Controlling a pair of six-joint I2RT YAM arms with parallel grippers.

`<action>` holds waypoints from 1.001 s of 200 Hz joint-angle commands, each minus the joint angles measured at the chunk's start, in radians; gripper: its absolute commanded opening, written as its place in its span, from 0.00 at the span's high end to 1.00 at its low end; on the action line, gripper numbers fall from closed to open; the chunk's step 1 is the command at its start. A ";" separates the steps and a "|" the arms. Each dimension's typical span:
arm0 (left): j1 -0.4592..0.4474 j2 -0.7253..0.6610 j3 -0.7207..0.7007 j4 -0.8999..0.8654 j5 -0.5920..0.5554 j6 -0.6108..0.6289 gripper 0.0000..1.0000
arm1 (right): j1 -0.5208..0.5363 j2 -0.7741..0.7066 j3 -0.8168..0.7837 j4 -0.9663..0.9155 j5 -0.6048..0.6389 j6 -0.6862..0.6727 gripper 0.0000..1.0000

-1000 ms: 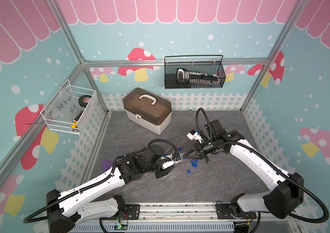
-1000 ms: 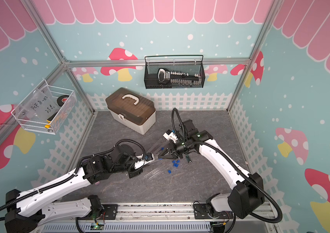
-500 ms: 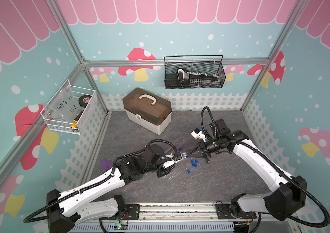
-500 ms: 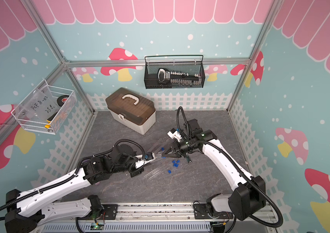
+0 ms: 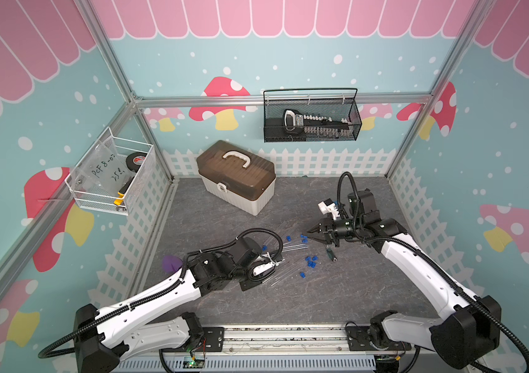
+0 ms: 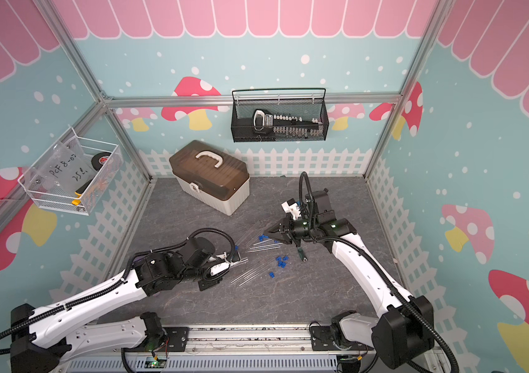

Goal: Remove stoppers from test tubes
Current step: Place the test tube at the center of the board.

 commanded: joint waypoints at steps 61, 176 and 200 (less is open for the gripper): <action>-0.028 0.183 -0.032 0.215 0.036 -0.289 1.00 | 0.002 -0.008 -0.258 -0.242 0.286 -0.272 1.00; -0.226 0.526 -0.053 0.504 0.064 -0.431 1.00 | 0.000 0.005 -0.554 0.124 0.338 -0.082 1.00; -0.226 0.574 -0.044 0.510 0.059 -0.433 1.00 | -0.002 0.019 -0.585 0.179 0.348 -0.057 1.00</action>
